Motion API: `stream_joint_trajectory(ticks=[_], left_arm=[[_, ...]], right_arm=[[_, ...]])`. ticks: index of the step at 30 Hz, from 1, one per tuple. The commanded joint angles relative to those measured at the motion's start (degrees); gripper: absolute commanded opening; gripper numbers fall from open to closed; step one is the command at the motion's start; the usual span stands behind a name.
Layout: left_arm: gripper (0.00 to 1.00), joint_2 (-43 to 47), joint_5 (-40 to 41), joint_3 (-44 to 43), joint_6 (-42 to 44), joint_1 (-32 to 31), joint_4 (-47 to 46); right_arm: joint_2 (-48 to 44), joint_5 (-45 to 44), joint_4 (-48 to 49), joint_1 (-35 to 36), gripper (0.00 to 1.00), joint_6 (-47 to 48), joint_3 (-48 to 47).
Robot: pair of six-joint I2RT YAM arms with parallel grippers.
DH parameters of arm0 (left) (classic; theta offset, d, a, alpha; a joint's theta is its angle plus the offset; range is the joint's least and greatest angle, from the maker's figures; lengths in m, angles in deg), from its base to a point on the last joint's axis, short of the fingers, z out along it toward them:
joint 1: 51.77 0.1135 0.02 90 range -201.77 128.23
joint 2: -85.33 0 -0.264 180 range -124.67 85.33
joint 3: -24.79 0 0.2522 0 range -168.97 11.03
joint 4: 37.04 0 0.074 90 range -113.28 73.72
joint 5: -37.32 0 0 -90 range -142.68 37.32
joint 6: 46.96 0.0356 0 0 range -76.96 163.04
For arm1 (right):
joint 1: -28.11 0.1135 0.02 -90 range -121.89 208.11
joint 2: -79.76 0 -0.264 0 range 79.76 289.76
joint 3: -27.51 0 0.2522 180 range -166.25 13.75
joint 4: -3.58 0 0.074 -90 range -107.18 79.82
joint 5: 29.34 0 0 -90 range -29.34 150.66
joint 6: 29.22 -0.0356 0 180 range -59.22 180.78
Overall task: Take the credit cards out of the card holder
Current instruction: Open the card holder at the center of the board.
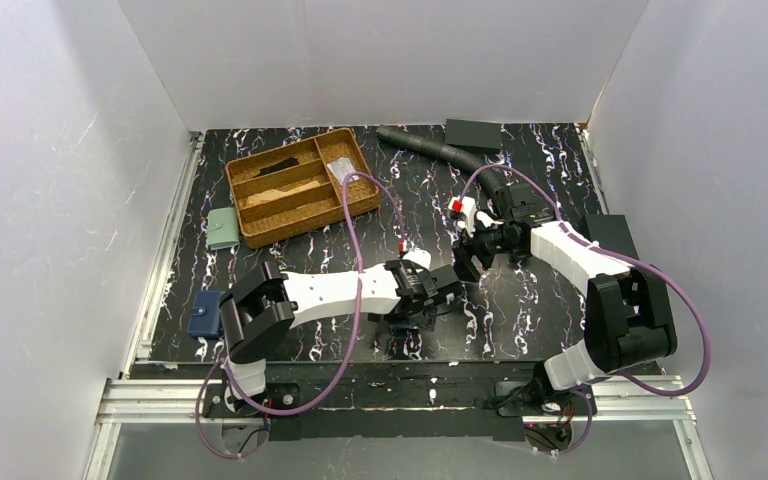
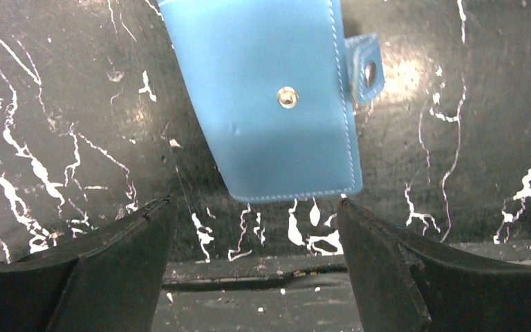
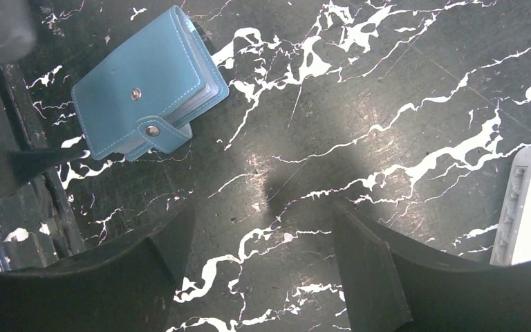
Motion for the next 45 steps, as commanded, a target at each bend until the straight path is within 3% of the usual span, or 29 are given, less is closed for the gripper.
stream_joint_trajectory(ticks=[1,9,16,22,33,40,45], left_arm=[[0.84,1.32,5.14,-3.80,-0.79,-1.60,6.84],[0.79,1.07,3.96,-2.56,3.43,-1.65,-2.77],[0.68,-2.92,7.34,-6.00,4.41,-1.65,-1.61],[0.67,-5.30,9.15,-6.19,3.56,-1.60,-0.52],[0.35,-3.89,10.67,-5.48,2.15,-1.56,0.21],[0.00,0.72,7.83,-0.51,2.28,-1.04,-3.30],[0.00,5.46,6.33,4.35,2.42,-0.33,-7.01]], right_arm=[[-0.05,-0.16,0.56,-0.41,0.80,-0.30,-2.04],[0.95,0.40,-0.48,-0.98,0.81,-0.39,-3.05],[1.58,1.00,-1.16,-2.54,0.81,-0.35,-3.39],[1.68,1.15,-1.30,-2.80,0.81,-0.30,-3.41],[1.86,1.70,-1.50,-2.83,0.81,-0.22,-3.41],[2.06,3.18,-1.89,-2.87,0.81,-0.20,-3.24],[2.20,6.36,-1.85,-2.83,0.80,-0.83,-3.07]])
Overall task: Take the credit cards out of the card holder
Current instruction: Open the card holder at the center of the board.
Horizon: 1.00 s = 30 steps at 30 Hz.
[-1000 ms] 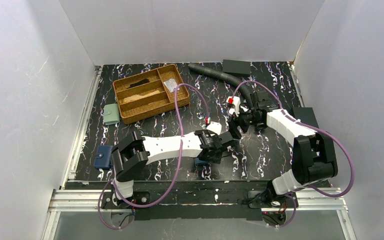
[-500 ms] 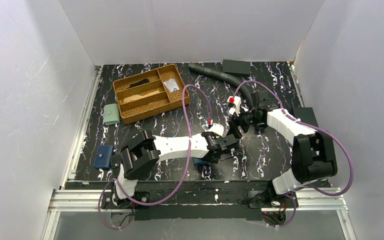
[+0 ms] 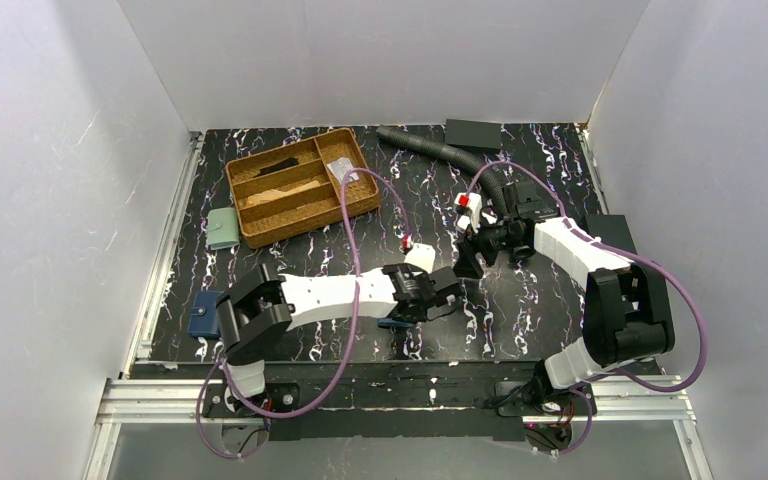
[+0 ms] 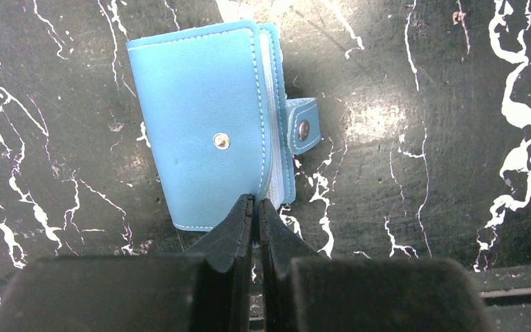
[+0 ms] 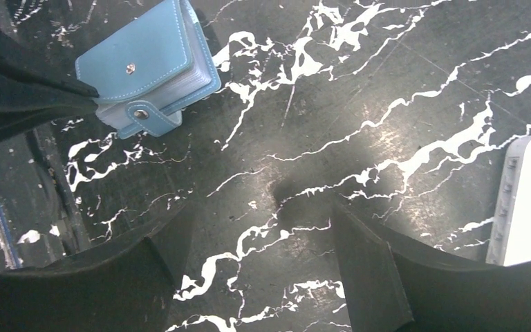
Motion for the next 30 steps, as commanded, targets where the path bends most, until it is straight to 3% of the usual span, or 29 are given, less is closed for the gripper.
stream_joint_trajectory(ticks=[1,8,18,30], left_arm=[[0.00,6.87,-0.97,4.82,0.10,1.39,-2.11],[0.00,20.19,-13.62,19.58,1.94,6.37,-21.41],[0.00,32.20,-25.10,37.86,-1.99,15.46,-41.63],[0.00,40.87,-19.48,46.85,-7.96,16.18,-36.27]], right_arm=[[0.78,5.33,-0.85,-0.23,0.80,-1.05,-1.78],[2.12,16.24,6.95,-0.01,0.80,-10.96,1.59],[3.22,15.77,20.60,5.03,0.78,-25.33,6.27],[5.03,2.63,31.31,14.51,0.75,-38.98,8.88]])
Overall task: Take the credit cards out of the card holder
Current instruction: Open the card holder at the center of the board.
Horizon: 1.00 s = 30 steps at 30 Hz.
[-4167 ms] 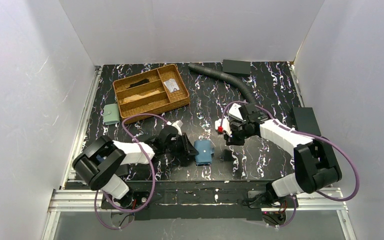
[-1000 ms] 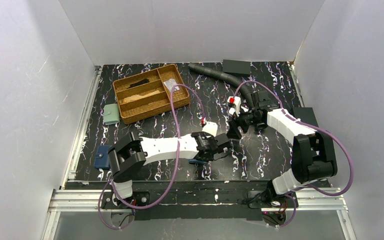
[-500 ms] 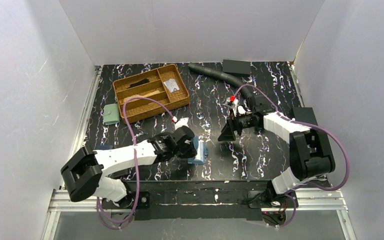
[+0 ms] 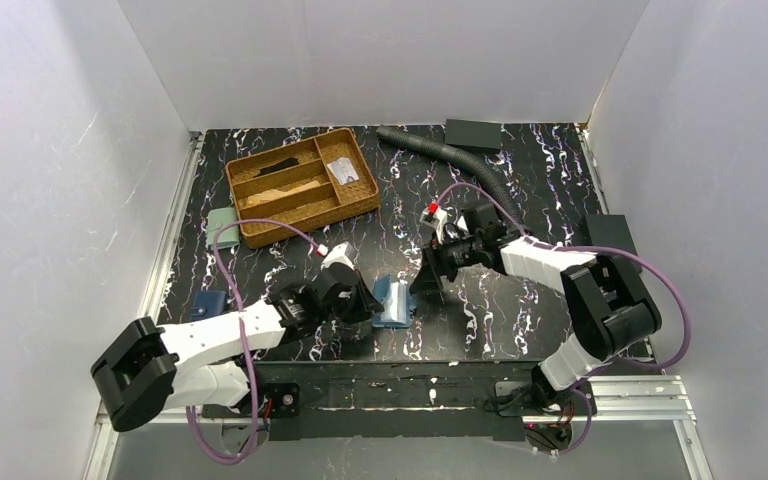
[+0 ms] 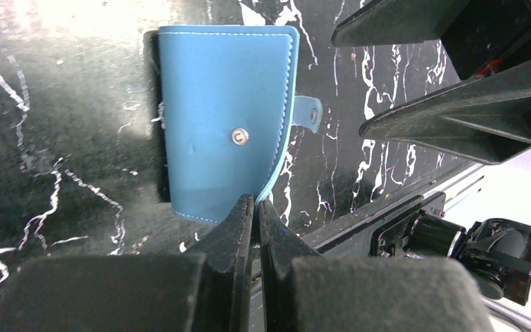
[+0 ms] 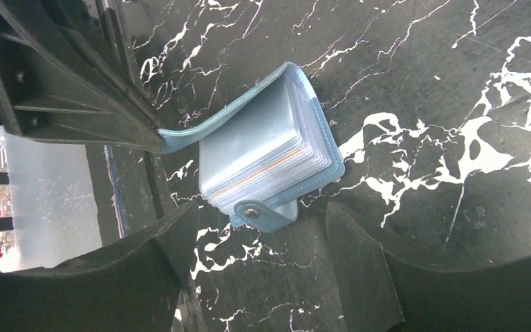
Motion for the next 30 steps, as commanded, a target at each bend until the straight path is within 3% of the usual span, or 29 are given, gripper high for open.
stream_joint_trajectory(ticks=[1,11,20,24,25,30], left_arm=[[0.00,4.40,4.50,3.27,-2.75,0.37,5.99],[0.00,7.36,13.28,3.30,-5.18,0.52,19.08],[0.00,-1.37,17.69,-3.41,-6.37,0.99,32.10],[0.22,-3.49,18.77,-5.74,-5.52,1.00,35.49],[0.34,-3.37,18.90,-6.10,-5.17,1.00,35.94],[0.62,-0.57,19.45,-8.31,-0.92,1.04,38.33]], right_arm=[[2.01,-5.47,4.84,2.10,0.75,-5.35,-0.32],[4.34,-10.34,2.18,3.37,0.74,-3.60,-1.84],[6.82,-14.16,-2.84,5.34,0.69,-0.06,-4.43],[6.44,-15.76,-3.69,5.58,0.58,0.93,-5.00],[6.29,-15.94,-3.91,5.62,0.57,1.18,-5.14],[5.08,-15.96,-4.79,5.62,0.55,2.34,-5.68]])
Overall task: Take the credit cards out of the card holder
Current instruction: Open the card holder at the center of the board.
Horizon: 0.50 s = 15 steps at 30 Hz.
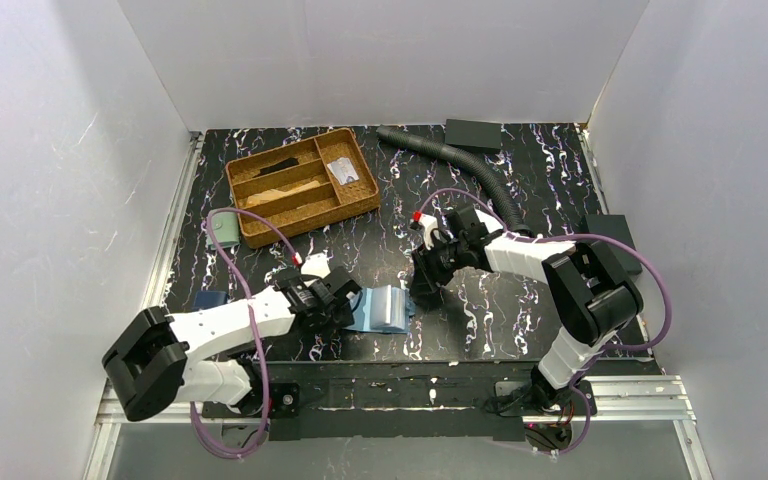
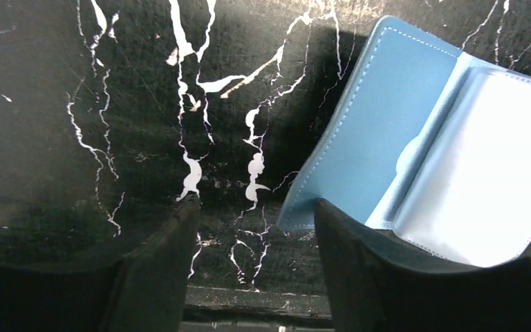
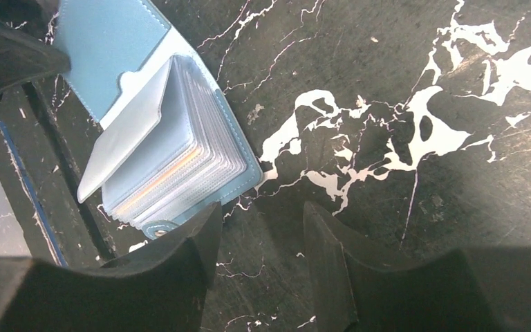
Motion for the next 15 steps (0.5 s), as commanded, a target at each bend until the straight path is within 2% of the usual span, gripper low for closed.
stream_joint_trajectory(ticks=[1,5,9,12,15], left_arm=[[0.65,3.68,3.42,-3.48,4.61,0.17,5.96],[0.69,8.62,1.64,-4.86,12.30,0.18,5.99],[0.77,16.65,-3.79,-4.54,20.18,0.20,2.27],[0.82,21.73,-11.23,-4.49,23.56,0.35,-4.18],[0.84,22.68,-20.58,-4.02,24.03,0.49,-13.14]], right_arm=[[-1.75,-1.04,-1.81,0.25,0.55,2.51,-2.38],[-3.01,-0.28,-5.43,0.11,0.55,6.39,-4.05],[-4.46,2.43,-8.46,0.11,0.55,10.92,-4.93],[-5.24,4.30,-10.02,0.03,0.55,13.77,-5.23],[-5.17,6.05,-12.13,-0.34,0.55,16.41,-5.98]])
